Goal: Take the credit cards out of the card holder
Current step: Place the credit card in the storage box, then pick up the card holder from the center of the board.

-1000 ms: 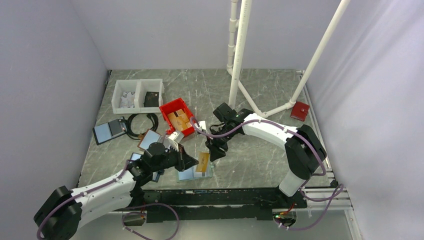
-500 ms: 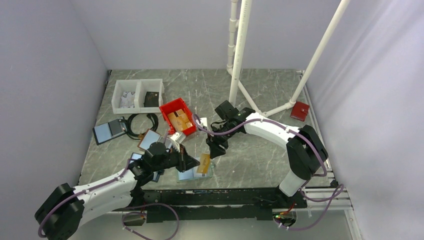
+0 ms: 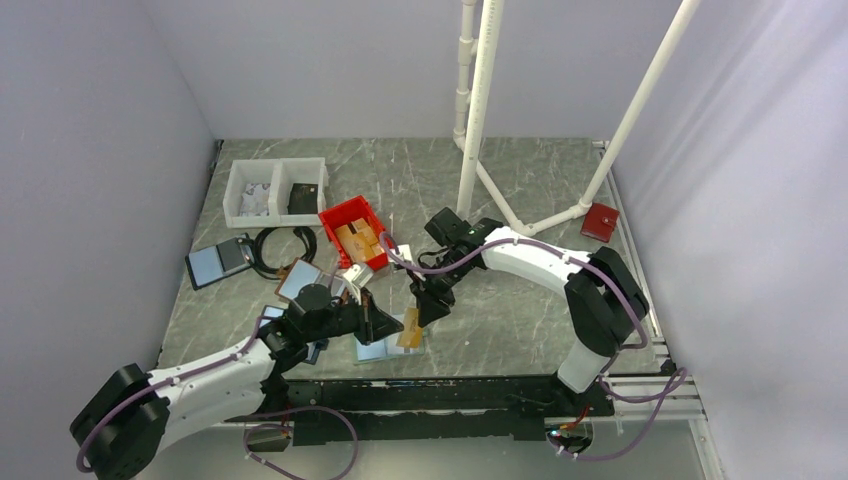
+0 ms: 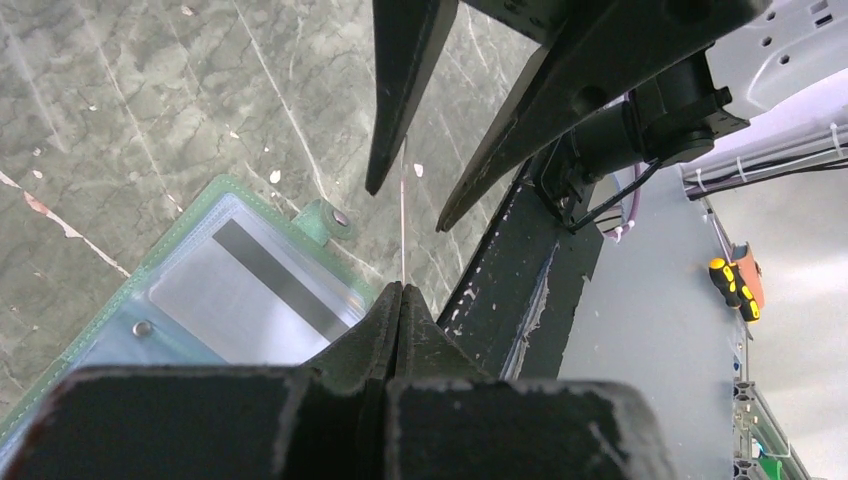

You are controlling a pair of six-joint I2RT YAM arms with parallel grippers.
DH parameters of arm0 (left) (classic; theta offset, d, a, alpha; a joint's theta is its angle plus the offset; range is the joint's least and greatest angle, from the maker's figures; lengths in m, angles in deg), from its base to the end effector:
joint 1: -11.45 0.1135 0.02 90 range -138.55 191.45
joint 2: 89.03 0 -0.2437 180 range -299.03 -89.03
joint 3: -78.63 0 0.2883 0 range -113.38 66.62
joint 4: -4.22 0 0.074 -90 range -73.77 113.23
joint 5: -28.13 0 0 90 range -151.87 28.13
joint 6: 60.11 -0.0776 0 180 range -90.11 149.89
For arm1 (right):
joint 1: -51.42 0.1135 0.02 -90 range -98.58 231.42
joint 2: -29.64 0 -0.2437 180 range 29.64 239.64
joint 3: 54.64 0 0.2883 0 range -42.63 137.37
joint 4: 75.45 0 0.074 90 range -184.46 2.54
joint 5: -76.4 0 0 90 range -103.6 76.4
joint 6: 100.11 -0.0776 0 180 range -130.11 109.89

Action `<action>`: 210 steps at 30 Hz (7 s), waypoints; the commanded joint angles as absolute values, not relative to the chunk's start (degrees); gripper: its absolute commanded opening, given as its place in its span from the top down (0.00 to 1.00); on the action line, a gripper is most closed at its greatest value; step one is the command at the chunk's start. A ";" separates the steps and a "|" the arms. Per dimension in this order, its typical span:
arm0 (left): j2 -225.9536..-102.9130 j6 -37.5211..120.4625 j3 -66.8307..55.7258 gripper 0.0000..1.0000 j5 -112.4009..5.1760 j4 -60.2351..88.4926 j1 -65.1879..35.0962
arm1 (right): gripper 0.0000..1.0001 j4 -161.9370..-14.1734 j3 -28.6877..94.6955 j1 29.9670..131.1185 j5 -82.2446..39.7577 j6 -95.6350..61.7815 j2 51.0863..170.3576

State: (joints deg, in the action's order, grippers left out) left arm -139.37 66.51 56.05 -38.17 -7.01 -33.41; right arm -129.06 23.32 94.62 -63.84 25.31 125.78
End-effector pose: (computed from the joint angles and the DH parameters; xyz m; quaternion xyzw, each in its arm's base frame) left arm 0.1613 -0.2045 0.1256 0.1789 0.7735 -0.5067 0.3361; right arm 0.2206 0.2890 0.1484 -0.6183 0.6492 0.4279 0.1145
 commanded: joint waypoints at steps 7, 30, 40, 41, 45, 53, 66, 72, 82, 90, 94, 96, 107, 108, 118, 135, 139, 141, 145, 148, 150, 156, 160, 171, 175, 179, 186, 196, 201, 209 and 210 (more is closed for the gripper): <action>-134.63 65.83 55.07 0.98 -39.45 -6.23 -33.81 | 1.00 -132.96 26.98 95.10 -68.88 29.05 126.58; -148.60 67.50 54.27 0.76 -30.03 -21.21 -33.74 | 1.00 -138.88 28.91 94.64 -72.08 35.01 127.71; -146.99 67.98 51.64 1.00 -38.94 -5.60 -33.70 | 0.60 -135.75 27.42 94.53 -61.83 31.93 122.32; -144.53 68.22 51.57 1.00 -40.53 -3.12 -33.64 | 0.56 -134.49 26.56 94.56 -60.04 31.33 121.09; -137.91 68.62 49.58 1.00 -46.16 9.51 -33.25 | 0.48 -131.16 24.56 94.20 -53.42 29.46 117.26; -132.16 69.07 40.86 1.00 -61.65 32.08 -31.10 | 0.47 -130.19 23.52 94.22 -51.40 29.04 113.93; -141.46 65.41 30.41 1.00 -51.40 30.78 -13.89 | 0.47 -130.22 22.08 95.98 -48.84 31.23 111.70; -148.32 65.68 26.05 1.00 -47.92 29.83 -9.02 | 0.47 -130.00 20.92 96.05 -49.30 32.66 109.25; -156.67 68.53 19.72 1.00 -49.98 30.20 -5.77 | 0.48 -130.17 20.65 96.32 -49.48 33.12 108.94; -161.20 70.39 14.76 1.00 -53.83 33.93 -5.77 | 0.48 -130.00 20.41 96.68 -48.53 33.39 108.41; -162.53 72.47 13.77 1.00 -55.83 33.74 -5.76 | 0.48 -129.91 20.30 96.71 -48.23 33.39 108.28; -163.21 72.85 13.43 1.00 -55.79 32.80 -5.75 | 0.48 -129.74 20.13 96.68 -47.99 33.44 108.09; -173.52 76.01 7.05 1.00 -56.74 32.69 -5.52 | 0.48 -129.91 20.12 96.69 -47.93 33.66 107.83; -174.76 76.25 6.22 1.00 -56.70 33.08 -5.51 | 0.48 -129.94 20.12 96.68 -47.84 33.73 107.74; -182.52 80.97 0.69 0.96 -59.35 36.57 -5.33 | 0.48 -130.00 20.04 96.73 -47.76 34.00 107.31; -185.71 82.14 -1.67 0.78 -58.90 37.98 -5.25 | 0.48 -130.26 20.04 96.68 -47.76 34.42 107.30; -183.58 81.73 -1.21 0.68 -58.96 39.08 -5.24 | 0.47 -130.26 19.66 96.68 -47.89 34.79 106.89; -181.89 81.28 -0.80 0.62 -59.54 40.32 -5.25 | 0.47 -130.18 19.51 96.59 -47.90 35.01 106.63; -177.31 77.83 -0.15 0.46 -59.33 42.78 -5.25 | 0.47 -130.34 19.42 96.42 -47.99 35.31 106.62; -173.05 75.38 1.67 0.35 -58.64 43.94 -5.23 | 0.47 -130.63 19.40 96.42 -48.41 35.71 106.64; -169.27 73.83 4.13 0.27 -57.31 42.97 -5.25 | 0.47 -130.98 19.35 96.41 -49.14 36.21 106.68; -158.12 68.25 12.65 0.01 -48.11 37.33 -5.15 | 0.47 -132.50 19.42 95.91 -50.92 38.19 105.95; -150.71 67.73 18.48 0.00 -44.34 33.77 -5.09 | 0.47 -133.20 19.15 94.96 -53.06 39.47 105.19; -134.19 67.18 32.42 0.01 -38.95 32.79 -5.07 | 0.47 -134.03 18.85 94.66 -54.55 41.10 107.40; -132.05 71.91 37.72 0.01 -34.26 26.63 -5.07 | 0.47 -134.38 18.83 93.93 -54.93 41.64 108.10; -133.55 75.59 40.31 0.06 -28.28 21.35 -5.07 | 0.47 -134.22 18.59 93.78 -55.58 42.00 108.46; -135.65 78.73 44.16 0.16 -25.26 19.71 -6.57 | 0.48 -131.08 17.66 95.78 -54.90 39.58 109.45; -139.54 81.57 45.41 0.31 -38.39 21.63 -19.73 | 0.57 -126.69 17.01 101.35 -50.95 35.77 113.88; -143.34 82.21 44.78 0.43 -43.92 22.85 -23.89 | 0.67 -124.39 16.46 104.79 -47.33 34.89 115.75; -151.74 82.23 43.32 0.52 -45.54 18.96 -27.48 | 0.78 -122.46 17.64 109.02 -42.63 32.27 119.94; -152.77 82.40 43.37 0.54 -45.58 18.02 -27.60 | 0.80 -122.44 18.04 109.14 -42.18 31.73 120.55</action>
